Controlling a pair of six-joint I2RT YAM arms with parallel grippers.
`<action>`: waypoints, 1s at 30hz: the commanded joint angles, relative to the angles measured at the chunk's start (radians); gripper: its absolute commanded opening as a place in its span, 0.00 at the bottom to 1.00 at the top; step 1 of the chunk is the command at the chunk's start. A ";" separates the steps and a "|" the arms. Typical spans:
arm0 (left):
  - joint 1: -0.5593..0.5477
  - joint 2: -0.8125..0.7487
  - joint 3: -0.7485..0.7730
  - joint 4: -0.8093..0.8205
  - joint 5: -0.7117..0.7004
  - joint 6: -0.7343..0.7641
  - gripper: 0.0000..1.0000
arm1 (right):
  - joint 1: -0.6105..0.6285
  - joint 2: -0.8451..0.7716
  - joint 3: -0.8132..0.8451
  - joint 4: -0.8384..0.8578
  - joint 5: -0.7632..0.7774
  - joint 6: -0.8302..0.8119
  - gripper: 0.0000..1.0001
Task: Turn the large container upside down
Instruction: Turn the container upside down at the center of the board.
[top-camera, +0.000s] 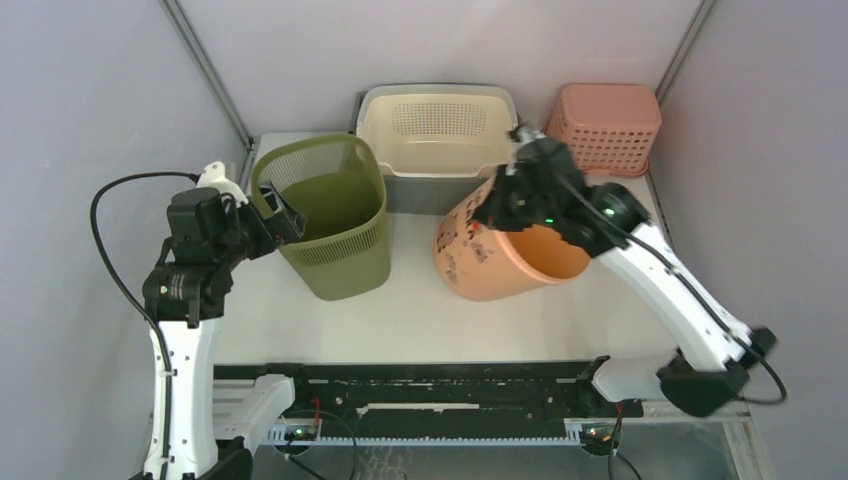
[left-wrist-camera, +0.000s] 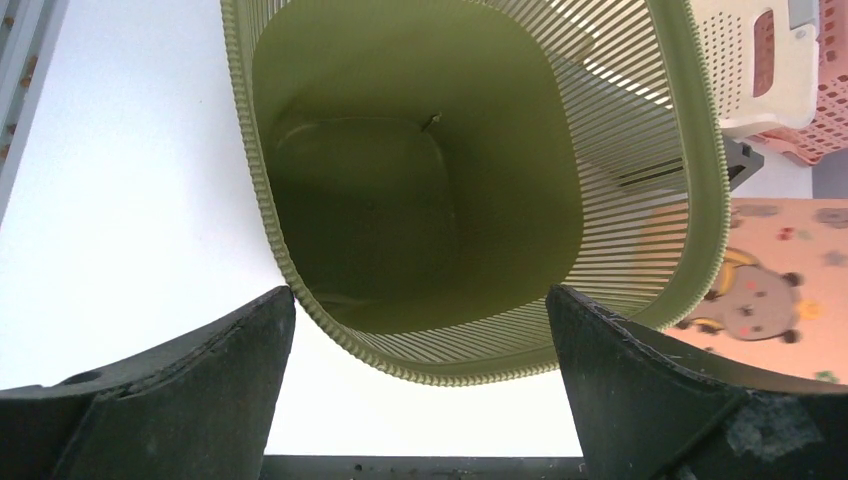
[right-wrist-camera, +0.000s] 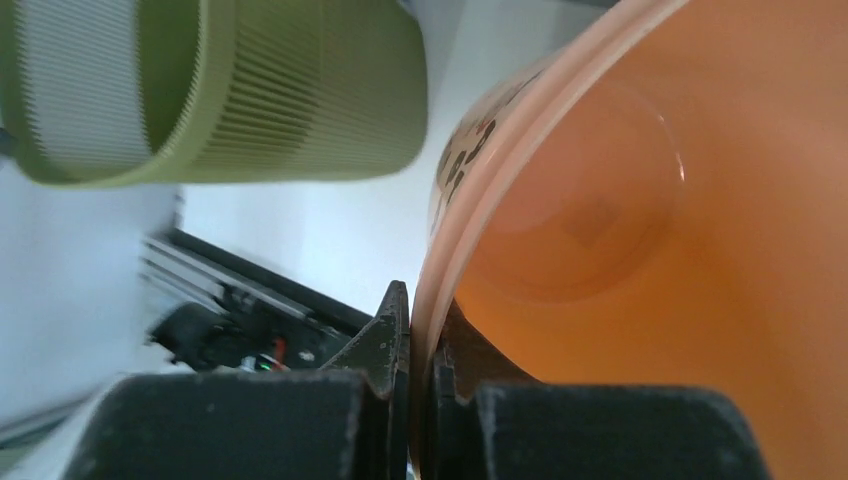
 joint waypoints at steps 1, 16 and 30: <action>-0.011 -0.007 0.055 0.044 0.020 -0.020 1.00 | -0.148 -0.190 -0.184 0.311 -0.267 0.024 0.00; -0.001 0.019 0.157 -0.031 -0.132 0.004 1.00 | -0.288 -0.287 -0.639 0.942 -0.501 0.291 0.00; 0.000 0.003 0.202 -0.055 -0.053 -0.002 1.00 | -0.201 -0.108 -0.751 1.411 -0.503 0.471 0.00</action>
